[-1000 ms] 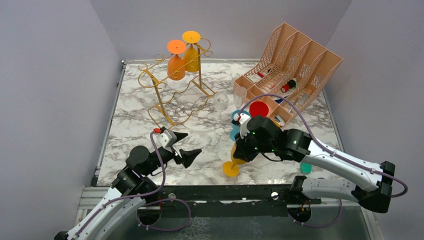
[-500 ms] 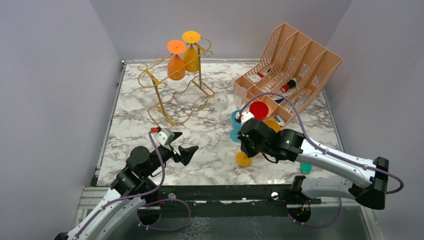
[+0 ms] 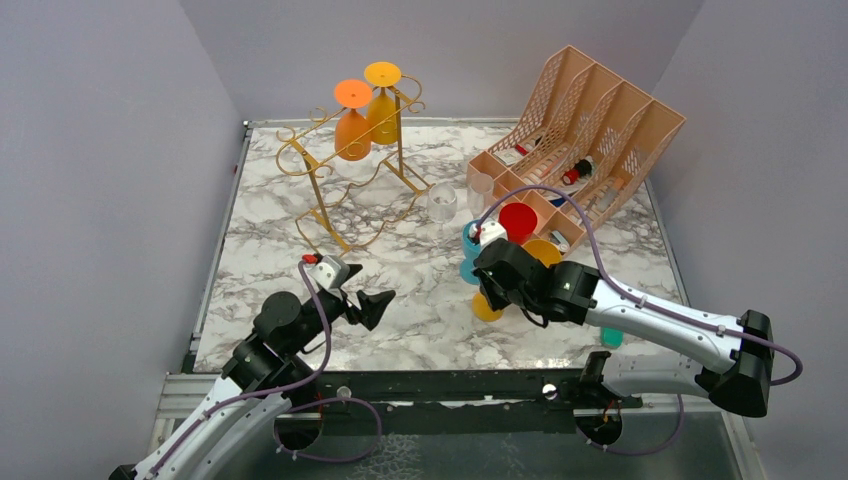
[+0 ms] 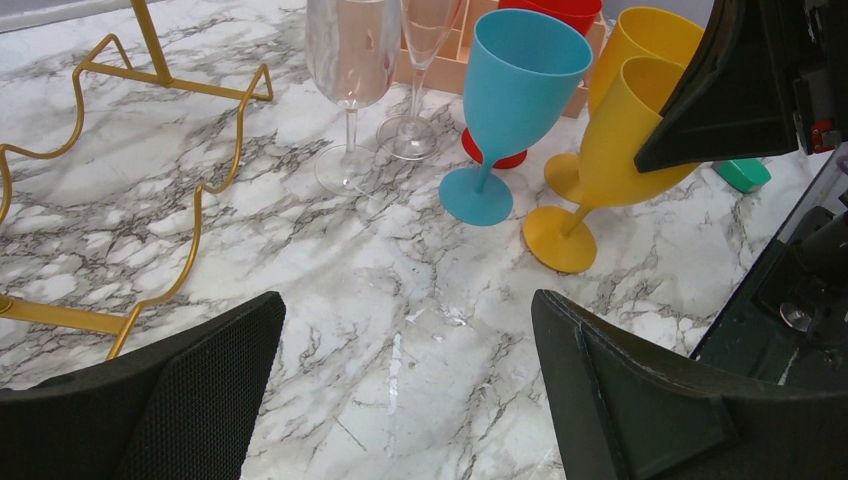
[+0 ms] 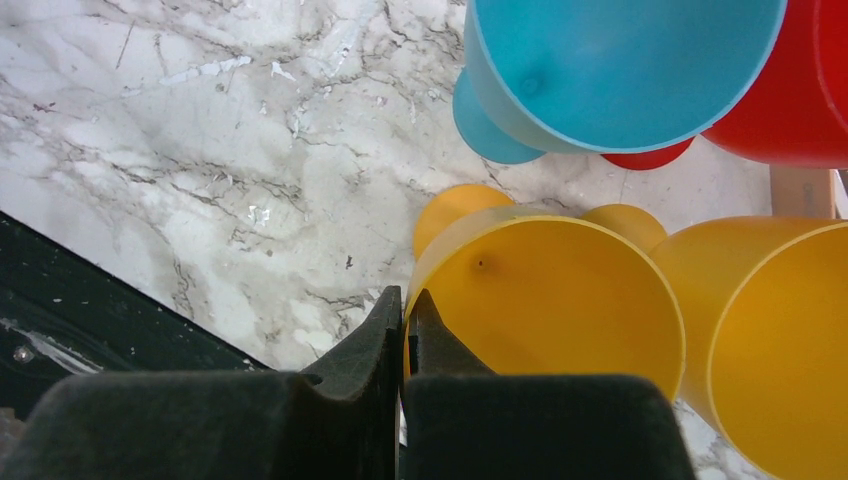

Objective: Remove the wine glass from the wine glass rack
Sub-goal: Place the wine glass at the center of the board.

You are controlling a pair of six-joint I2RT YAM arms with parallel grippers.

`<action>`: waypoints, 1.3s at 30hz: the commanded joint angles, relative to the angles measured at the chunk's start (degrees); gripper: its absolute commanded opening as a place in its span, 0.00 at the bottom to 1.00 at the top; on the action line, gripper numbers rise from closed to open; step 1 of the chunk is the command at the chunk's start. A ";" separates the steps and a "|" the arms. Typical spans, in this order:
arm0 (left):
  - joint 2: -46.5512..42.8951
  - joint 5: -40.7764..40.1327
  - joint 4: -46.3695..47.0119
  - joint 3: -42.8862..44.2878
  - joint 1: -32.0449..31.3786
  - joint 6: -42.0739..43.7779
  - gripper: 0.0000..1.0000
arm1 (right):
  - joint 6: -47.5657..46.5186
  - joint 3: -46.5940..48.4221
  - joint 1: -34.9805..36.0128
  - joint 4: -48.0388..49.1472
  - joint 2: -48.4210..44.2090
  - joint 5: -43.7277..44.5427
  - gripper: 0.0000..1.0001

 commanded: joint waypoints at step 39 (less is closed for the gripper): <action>1.28 -0.55 -0.50 1.52 0.13 0.08 0.99 | -1.84 3.82 0.24 -2.16 2.32 3.49 0.13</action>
